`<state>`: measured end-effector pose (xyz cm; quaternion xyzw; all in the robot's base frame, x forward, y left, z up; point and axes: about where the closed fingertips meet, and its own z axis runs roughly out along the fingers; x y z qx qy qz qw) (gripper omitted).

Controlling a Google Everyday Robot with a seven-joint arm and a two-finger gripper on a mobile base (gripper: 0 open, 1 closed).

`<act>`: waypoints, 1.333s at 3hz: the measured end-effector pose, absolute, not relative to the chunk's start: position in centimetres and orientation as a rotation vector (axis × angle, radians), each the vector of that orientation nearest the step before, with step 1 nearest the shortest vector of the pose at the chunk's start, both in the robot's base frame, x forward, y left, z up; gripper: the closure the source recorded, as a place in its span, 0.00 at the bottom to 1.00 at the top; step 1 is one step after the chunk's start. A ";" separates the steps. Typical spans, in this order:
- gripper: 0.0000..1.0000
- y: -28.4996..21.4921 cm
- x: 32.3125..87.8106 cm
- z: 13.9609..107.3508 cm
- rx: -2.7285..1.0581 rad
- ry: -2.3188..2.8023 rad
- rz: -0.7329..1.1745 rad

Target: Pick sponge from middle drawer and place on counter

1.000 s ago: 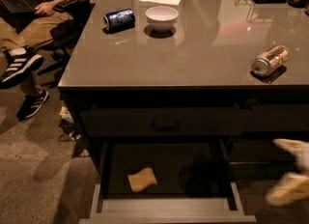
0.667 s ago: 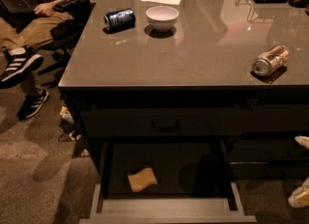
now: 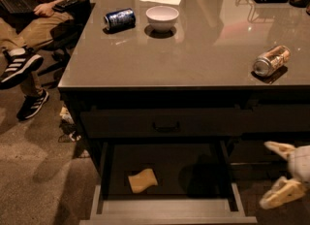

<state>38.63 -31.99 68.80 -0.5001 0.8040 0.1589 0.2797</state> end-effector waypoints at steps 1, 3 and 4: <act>0.00 -26.3 40.1 65.4 -1.411 2.053 0.542; 0.00 -21.5 40.9 62.5 -1.429 1.983 0.623; 0.00 -18.8 42.5 59.0 -1.448 1.967 0.658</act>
Offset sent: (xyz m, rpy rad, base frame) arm 0.0301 0.1400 -0.0714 0.2091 -0.0023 0.2114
